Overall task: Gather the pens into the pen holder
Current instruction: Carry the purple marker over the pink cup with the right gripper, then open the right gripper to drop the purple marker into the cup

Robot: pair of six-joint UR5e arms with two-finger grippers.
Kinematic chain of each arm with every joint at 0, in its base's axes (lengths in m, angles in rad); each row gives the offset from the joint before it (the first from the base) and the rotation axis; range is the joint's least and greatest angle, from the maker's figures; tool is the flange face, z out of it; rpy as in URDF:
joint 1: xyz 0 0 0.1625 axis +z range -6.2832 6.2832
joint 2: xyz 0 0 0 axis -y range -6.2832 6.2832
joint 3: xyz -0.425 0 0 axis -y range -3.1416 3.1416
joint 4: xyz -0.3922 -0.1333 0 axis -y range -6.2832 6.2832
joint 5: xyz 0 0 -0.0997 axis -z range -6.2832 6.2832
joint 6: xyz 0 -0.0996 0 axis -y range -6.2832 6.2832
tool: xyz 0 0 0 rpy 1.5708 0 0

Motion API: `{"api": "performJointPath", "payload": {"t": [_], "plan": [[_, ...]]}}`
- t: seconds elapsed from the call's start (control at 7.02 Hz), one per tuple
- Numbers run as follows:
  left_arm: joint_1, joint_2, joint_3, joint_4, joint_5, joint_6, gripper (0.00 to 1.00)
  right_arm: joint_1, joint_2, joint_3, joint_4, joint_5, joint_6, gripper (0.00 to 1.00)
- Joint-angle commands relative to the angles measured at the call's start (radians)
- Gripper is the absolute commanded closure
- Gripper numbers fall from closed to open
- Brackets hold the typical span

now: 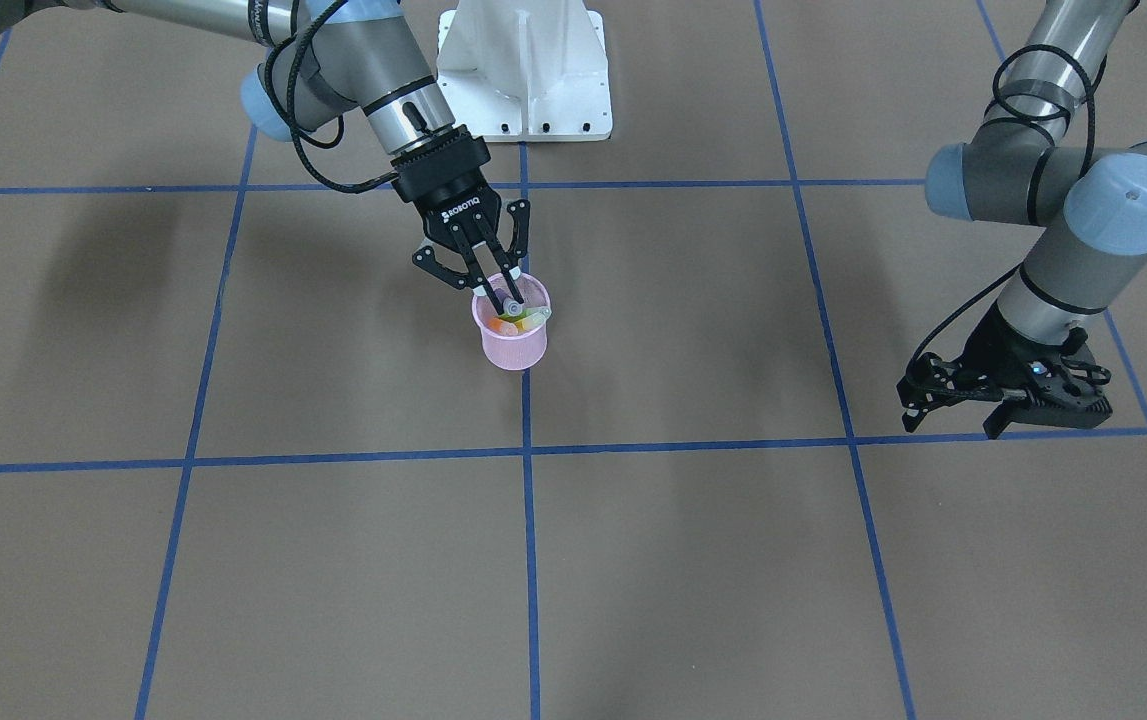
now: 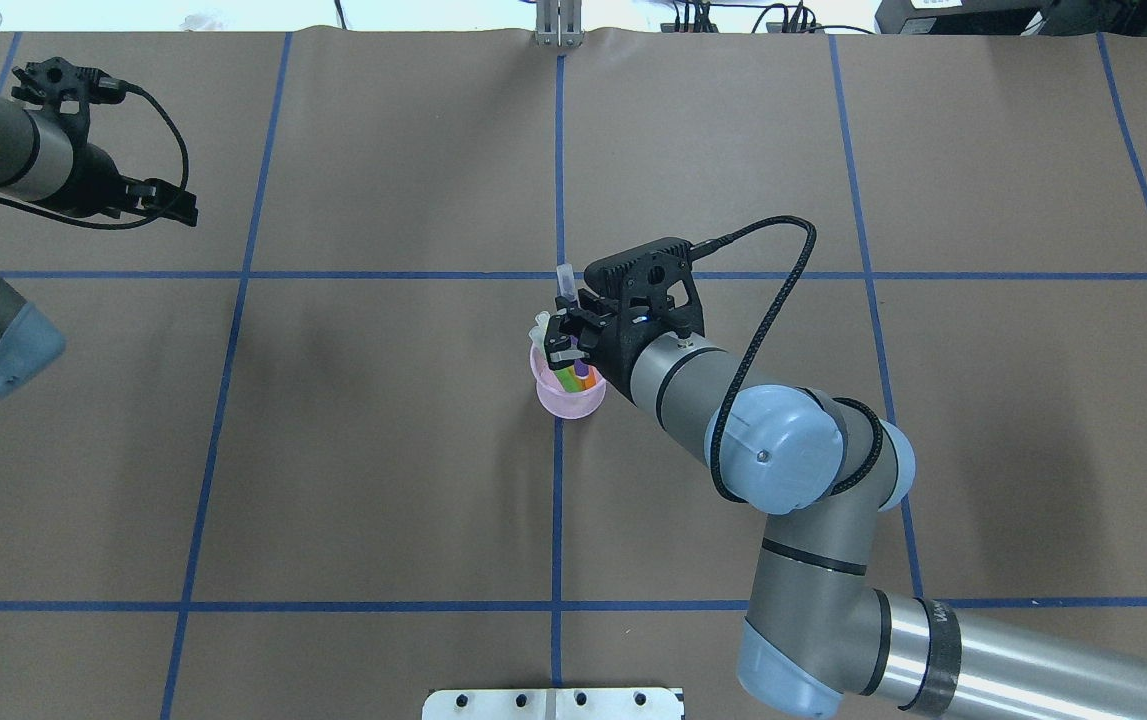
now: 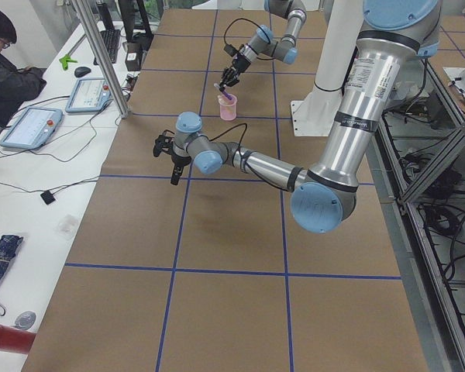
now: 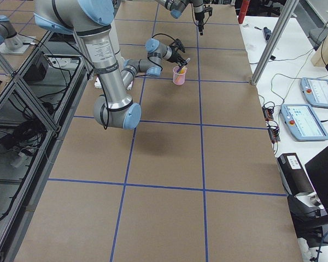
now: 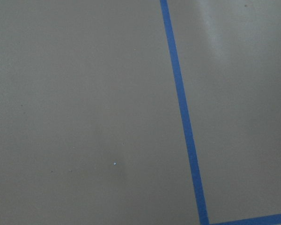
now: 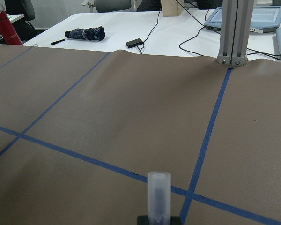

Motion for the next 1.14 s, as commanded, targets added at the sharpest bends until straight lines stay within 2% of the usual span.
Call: {"api": "performJointPath", "payload": {"t": [0.0,0.28,0.43,0.57,0.71,0.85,1.0], "plan": [[0.000,-0.003,0.002,0.000,0.000,0.001,0.00,-0.005,0.009,-0.003,0.002,-0.041,0.010,0.01],[-0.033,-0.007,0.000,0.012,-0.014,0.037,0.00,-0.001,0.010,0.051,-0.010,-0.017,0.013,0.01],[-0.101,-0.003,0.014,0.040,-0.079,0.144,0.00,0.044,0.007,0.072,-0.065,0.105,0.023,0.01],[-0.160,-0.001,0.011,0.133,-0.101,0.260,0.00,0.102,-0.004,0.129,-0.217,0.197,0.030,0.01],[-0.210,0.000,0.008,0.202,-0.103,0.410,0.00,0.183,-0.005,0.185,-0.424,0.303,0.027,0.01],[-0.265,0.010,0.009,0.256,-0.103,0.521,0.00,0.317,-0.011,0.211,-0.552,0.512,0.013,0.01],[-0.335,0.029,0.014,0.288,-0.104,0.676,0.00,0.445,-0.060,0.211,-0.591,0.716,-0.042,0.01]]}}
